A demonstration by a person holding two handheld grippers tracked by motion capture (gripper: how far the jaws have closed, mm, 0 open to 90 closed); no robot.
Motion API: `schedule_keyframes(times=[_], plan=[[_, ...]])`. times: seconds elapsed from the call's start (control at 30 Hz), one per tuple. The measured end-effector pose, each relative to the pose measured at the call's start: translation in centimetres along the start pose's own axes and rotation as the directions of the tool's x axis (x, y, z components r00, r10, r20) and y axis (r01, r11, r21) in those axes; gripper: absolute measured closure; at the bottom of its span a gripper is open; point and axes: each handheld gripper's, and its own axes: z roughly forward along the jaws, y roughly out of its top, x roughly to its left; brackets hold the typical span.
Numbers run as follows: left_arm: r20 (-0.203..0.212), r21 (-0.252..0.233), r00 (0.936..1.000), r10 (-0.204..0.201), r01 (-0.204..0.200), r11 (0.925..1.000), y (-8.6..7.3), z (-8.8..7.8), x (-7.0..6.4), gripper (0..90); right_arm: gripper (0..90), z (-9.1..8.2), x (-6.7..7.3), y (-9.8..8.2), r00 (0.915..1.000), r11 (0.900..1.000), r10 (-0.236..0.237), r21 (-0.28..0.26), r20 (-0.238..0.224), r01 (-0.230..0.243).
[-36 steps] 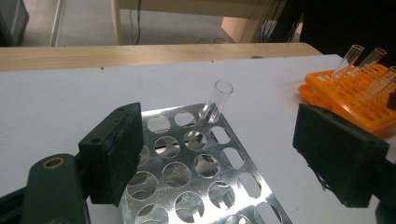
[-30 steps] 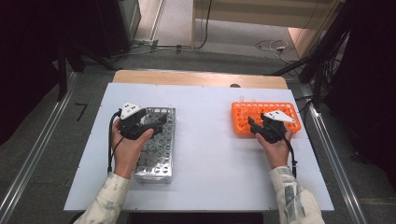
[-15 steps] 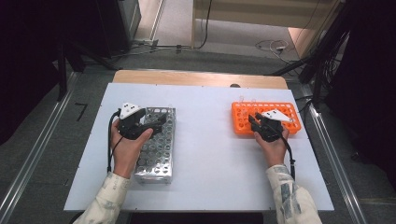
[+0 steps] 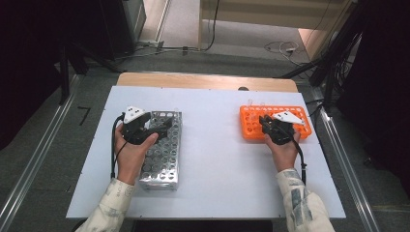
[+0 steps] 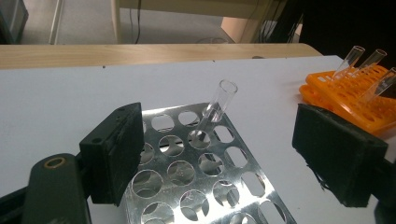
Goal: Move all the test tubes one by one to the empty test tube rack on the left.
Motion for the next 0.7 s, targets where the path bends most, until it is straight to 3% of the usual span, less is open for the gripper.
schedule_keyframes(times=[0.4, 0.57, 0.7], plan=[[0.013, -0.001, 0.9999, 0.006, -0.006, 1.0000, 0.0, -0.2, -0.5, 16.4, 73.1, -3.1, -0.2, 0.7, 0.9993, 0.999, 0.015, -0.052, -0.033, -0.017], [0.025, 0.002, 0.9996, 0.016, -0.016, 0.9999, 0.0, -0.3, -0.9, 16.4, 73.1, -4.3, 0.0, 0.6, 0.9986, 0.999, 0.007, -0.050, -0.052, -0.010], [0.033, -0.001, 0.9992, 0.022, -0.022, 0.9998, 0.0, -0.6, -1.2, 16.4, 73.1, -5.2, 0.1, 0.3, 0.9954, 0.999, 0.032, -0.041, -0.090, -0.036]])
